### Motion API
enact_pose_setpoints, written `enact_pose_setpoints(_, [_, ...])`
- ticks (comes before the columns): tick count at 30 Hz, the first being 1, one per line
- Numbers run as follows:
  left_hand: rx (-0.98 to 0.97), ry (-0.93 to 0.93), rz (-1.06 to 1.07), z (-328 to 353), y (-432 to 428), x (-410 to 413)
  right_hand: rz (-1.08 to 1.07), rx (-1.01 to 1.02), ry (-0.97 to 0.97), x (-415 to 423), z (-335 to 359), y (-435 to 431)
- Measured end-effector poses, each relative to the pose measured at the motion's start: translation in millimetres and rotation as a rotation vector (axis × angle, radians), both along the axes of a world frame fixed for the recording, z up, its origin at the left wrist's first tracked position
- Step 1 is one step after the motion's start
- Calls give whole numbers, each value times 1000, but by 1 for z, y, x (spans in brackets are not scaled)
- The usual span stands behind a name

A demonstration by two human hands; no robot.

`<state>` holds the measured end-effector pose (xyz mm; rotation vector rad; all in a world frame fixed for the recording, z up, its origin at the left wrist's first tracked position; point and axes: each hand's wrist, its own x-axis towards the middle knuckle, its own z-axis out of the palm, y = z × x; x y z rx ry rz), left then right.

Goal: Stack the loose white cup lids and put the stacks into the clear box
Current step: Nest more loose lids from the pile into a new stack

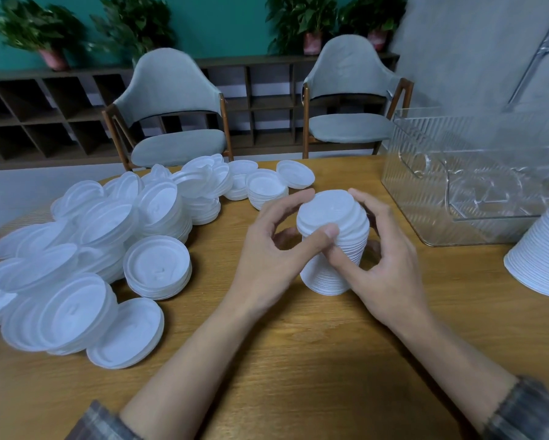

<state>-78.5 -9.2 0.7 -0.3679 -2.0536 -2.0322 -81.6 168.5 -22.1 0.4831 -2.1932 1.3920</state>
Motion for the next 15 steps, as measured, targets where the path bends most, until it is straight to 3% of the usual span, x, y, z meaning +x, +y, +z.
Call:
enact_pose_setpoints(5, [66,-22,-81,1,-2,1,0,-5,-5,1,0,-1])
enact_pose_setpoints(15, [1,-23,35,5,7,-5,11,16,-15,0,-3,-2])
